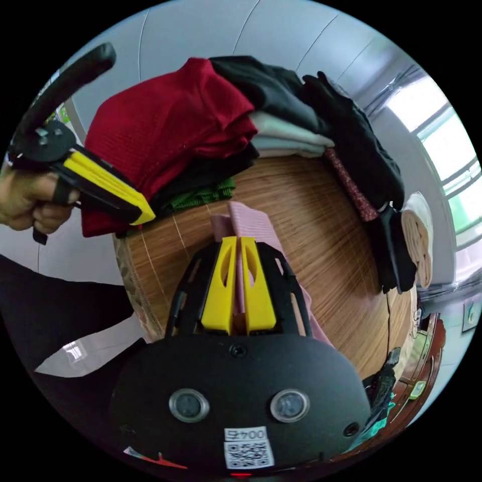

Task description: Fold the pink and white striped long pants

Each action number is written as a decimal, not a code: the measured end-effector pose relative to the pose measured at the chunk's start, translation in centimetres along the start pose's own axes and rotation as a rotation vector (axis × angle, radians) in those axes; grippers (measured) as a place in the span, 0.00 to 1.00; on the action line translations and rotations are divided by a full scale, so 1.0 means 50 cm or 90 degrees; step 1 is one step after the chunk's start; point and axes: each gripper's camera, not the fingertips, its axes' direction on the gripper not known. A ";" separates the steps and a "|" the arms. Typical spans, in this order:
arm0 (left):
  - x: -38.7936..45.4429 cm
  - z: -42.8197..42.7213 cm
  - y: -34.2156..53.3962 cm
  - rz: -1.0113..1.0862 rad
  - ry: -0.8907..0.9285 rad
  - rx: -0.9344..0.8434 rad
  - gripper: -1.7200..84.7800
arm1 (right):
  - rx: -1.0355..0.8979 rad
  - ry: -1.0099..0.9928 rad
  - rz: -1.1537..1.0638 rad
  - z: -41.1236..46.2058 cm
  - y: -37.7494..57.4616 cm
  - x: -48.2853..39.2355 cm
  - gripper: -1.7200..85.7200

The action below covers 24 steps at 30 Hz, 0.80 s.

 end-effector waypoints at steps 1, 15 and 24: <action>-0.003 -0.003 0.001 0.001 0.002 0.000 0.03 | 0.010 -0.005 -0.001 -0.003 0.009 -0.012 0.03; -0.053 -0.042 0.003 0.030 0.005 -0.018 0.03 | -0.044 0.017 0.025 0.159 0.035 -0.100 0.16; -0.099 -0.036 0.005 0.037 0.024 -0.033 0.03 | -0.039 -0.209 0.485 0.291 0.138 0.118 0.08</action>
